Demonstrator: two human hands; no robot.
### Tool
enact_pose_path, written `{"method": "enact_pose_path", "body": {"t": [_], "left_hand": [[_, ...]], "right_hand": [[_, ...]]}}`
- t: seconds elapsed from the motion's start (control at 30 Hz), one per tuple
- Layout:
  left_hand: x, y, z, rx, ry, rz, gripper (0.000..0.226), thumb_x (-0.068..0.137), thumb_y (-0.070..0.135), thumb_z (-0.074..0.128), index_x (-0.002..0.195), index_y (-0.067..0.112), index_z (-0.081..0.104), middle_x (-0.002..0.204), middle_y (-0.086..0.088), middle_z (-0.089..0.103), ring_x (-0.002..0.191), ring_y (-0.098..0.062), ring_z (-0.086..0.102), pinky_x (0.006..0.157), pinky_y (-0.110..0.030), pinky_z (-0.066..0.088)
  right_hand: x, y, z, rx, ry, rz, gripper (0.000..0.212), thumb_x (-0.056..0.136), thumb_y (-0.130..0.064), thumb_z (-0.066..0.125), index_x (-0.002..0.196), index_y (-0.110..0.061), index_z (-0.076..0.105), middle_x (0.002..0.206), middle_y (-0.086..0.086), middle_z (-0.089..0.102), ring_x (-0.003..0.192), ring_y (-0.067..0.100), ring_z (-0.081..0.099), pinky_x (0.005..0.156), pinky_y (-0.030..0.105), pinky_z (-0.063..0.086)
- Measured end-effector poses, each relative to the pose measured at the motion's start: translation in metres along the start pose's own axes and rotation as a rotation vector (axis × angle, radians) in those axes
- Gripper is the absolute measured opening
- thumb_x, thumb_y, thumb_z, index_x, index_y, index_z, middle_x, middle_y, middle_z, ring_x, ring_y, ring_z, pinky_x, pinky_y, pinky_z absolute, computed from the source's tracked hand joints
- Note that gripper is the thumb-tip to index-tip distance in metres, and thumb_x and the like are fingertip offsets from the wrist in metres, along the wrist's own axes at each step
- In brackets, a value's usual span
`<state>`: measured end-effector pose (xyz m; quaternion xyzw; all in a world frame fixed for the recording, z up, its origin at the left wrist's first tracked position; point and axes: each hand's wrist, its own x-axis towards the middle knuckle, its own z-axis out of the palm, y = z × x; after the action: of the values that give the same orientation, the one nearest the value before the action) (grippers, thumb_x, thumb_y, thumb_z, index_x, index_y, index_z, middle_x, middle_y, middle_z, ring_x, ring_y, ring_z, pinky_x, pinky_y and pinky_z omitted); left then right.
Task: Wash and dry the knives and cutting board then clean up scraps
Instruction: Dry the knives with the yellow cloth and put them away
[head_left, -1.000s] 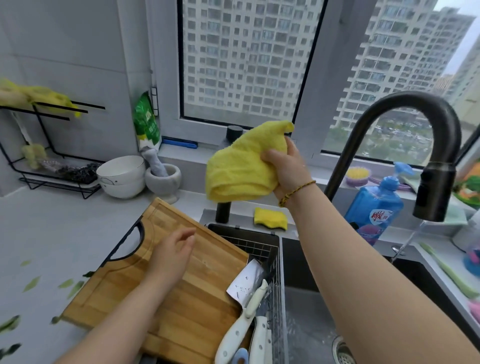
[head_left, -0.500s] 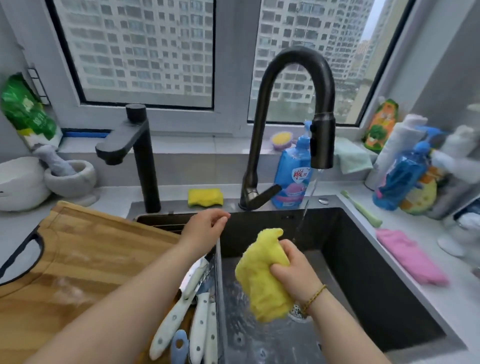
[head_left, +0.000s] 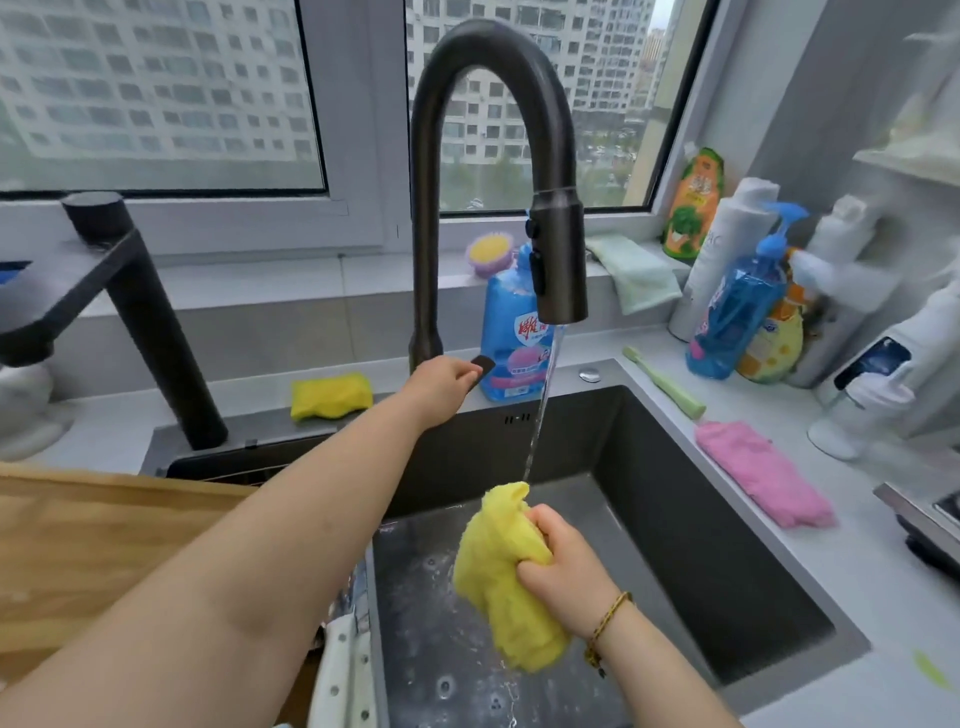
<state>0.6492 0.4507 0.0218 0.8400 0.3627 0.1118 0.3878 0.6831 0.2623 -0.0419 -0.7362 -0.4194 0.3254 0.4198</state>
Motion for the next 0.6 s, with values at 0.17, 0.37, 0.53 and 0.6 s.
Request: {"method": "enact_pose_path", "body": {"t": [0.17,0.37,0.53,0.6], "left_hand": [[0.007,-0.003,0.004,-0.009,0.047,-0.016,0.037,0.100,0.023,0.034,0.132,0.012,0.049,0.122,-0.010,0.056,0.096,-0.015,0.048,0.088,-0.026,0.039],[0.008,-0.004,0.000,-0.124,0.034,-0.062,0.033,0.098,0.027,0.039,0.117,0.008,0.058,0.086,-0.003,0.054,0.076,-0.011,0.049,0.079,-0.027,0.038],[-0.043,-0.035,0.020,-0.426,-0.053,-0.176,0.034,0.097,0.029,0.042,0.122,0.011,0.054,0.105,0.000,0.059,0.091,-0.012,0.056,0.080,-0.027,0.044],[-0.072,-0.045,0.034,-0.630,-0.085,-0.300,0.038,0.097,0.032,0.040,0.127,0.011,0.049,0.116,-0.003,0.057,0.097,-0.014,0.056,0.082,-0.028,0.045]], "right_hand": [[0.004,-0.003,0.003,0.018,-0.004,0.011,0.025,0.075,0.003,0.047,0.073,-0.022,0.042,0.069,-0.008,0.046,0.063,0.002,0.043,0.053,0.006,0.038],[0.001,0.000,-0.002,0.057,0.048,0.000,0.016,0.067,-0.009,0.048,0.075,-0.022,0.044,0.070,-0.006,0.047,0.064,0.004,0.044,0.055,0.009,0.038],[0.001,-0.002,-0.012,0.172,0.136,-0.042,0.024,0.058,-0.014,0.044,0.080,-0.023,0.046,0.074,-0.004,0.049,0.066,0.006,0.046,0.055,0.008,0.040],[0.004,-0.005,-0.014,0.206,0.151,-0.063,0.027,0.058,-0.014,0.045,0.082,-0.024,0.046,0.077,-0.004,0.050,0.069,0.006,0.047,0.057,0.008,0.041]]}}
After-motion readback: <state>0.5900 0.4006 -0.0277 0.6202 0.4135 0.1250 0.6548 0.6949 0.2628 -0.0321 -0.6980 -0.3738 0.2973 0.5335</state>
